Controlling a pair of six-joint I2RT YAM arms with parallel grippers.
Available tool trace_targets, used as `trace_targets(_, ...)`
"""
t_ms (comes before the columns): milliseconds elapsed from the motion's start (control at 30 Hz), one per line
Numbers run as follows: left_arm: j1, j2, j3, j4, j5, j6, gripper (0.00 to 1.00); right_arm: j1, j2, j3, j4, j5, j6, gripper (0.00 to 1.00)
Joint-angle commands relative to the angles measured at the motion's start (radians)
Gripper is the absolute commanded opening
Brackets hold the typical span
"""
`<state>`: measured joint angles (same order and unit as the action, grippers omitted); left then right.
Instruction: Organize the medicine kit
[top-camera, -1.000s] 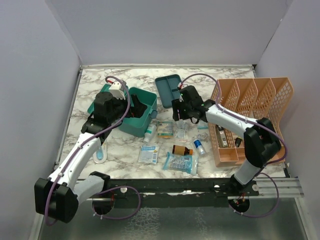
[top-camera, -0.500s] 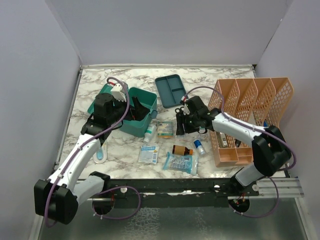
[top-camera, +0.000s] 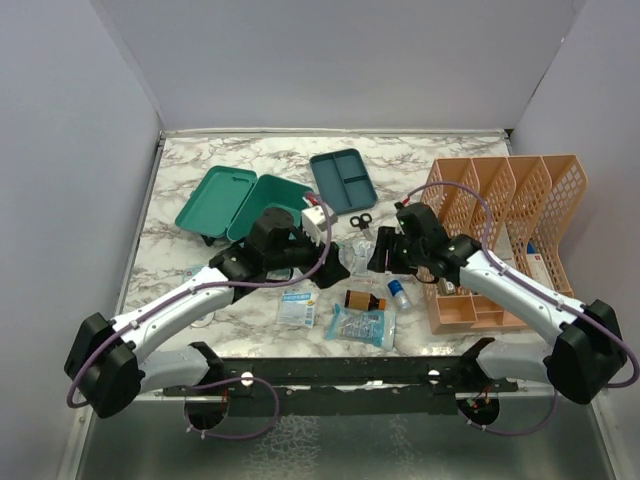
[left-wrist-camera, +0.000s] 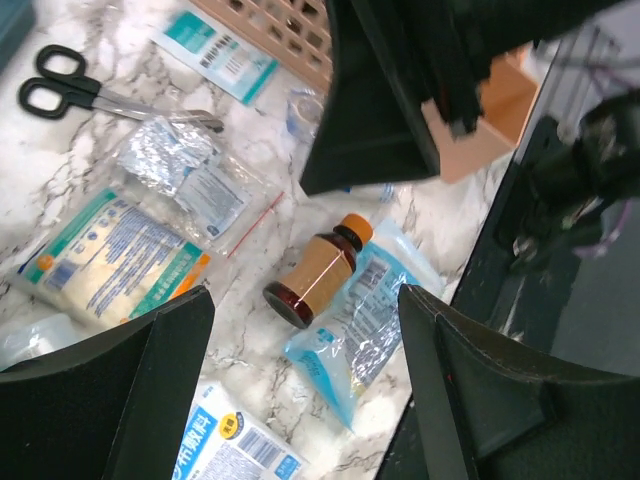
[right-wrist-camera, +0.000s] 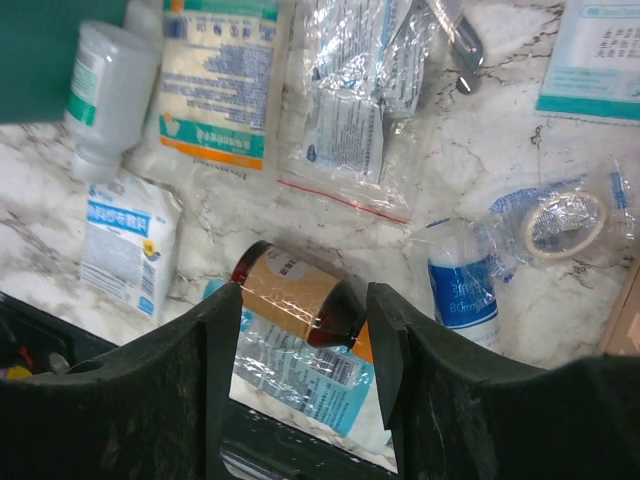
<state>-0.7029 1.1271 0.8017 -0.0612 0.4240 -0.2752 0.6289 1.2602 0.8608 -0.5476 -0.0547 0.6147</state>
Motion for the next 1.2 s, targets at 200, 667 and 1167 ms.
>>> trace_targets(200,-0.118,0.134,-0.086,0.219,0.055,0.353,0.77,0.002,-0.183,-0.069,-0.024,0.267,0.223,0.48)
trace_targets(667,-0.203,0.430,0.035,0.222,0.114,0.429,0.83,0.003,-0.325,-0.177,-0.035,0.360,0.332,0.48)
trace_targets(1167,-0.233,0.623,0.201,-0.080,0.162,0.622,0.73,0.003,-0.394,-0.219,-0.054,0.386,0.359,0.48)
